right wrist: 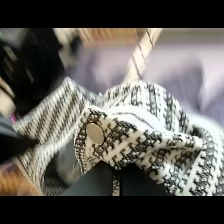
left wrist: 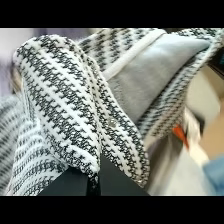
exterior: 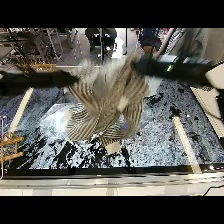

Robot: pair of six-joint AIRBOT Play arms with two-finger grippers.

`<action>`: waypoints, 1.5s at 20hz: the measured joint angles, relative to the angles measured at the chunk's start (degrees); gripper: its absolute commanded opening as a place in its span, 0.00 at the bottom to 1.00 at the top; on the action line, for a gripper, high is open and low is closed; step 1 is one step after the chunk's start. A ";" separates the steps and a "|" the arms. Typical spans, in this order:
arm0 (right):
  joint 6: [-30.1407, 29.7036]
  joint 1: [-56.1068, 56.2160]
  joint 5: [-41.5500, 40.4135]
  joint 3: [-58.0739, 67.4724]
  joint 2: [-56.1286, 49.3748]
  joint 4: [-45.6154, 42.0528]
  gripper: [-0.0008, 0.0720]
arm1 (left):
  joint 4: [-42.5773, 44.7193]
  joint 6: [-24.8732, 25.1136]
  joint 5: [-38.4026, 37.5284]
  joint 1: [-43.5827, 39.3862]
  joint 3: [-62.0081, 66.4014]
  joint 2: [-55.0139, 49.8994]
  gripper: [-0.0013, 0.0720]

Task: Fold the clothes and pants, and hang the long-sleeved shirts on hangers.

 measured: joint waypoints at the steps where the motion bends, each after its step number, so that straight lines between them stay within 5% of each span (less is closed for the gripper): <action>1: -1.68 -0.31 -3.58 2.03 -0.76 2.93 0.06 | -1.07 -0.44 2.10 1.31 1.68 1.20 0.05; 3: -2.19 -0.44 -1.97 4.33 -3.72 6.67 0.06 | -0.02 -2.49 3.45 3.82 3.69 3.26 0.05; 7: -0.04 2.36 18.14 5.35 -13.44 8.92 0.07 | 8.87 -6.67 -3.43 4.57 1.40 4.90 0.05; 8: 0.13 3.10 21.35 5.27 -15.67 8.37 0.15 | 10.16 -6.67 -4.70 3.65 -1.16 5.16 0.05; 10: 2.67 4.28 25.83 4.59 -19.58 5.53 0.55 | 11.56 -5.07 -6.32 0.83 -6.99 5.38 0.05; 11: 4.81 4.70 27.30 3.74 -21.09 3.91 0.67 | 12.00 -3.74 -6.10 -0.81 -10.19 5.46 0.05; 13: 8.41 5.75 29.20 0.94 -22.88 1.73 0.77 | 12.72 -1.70 -4.94 -3.45 -15.21 5.29 0.05; 21: 19.52 10.58 22.18 -12.17 -24.63 1.05 0.82 | 13.46 1.31 -4.52 -6.38 -20.63 5.42 0.05; 30: 26.69 8.59 15.45 -6.60 -24.63 3.06 0.79 | 12.83 2.16 -6.49 -6.64 -20.98 7.04 0.05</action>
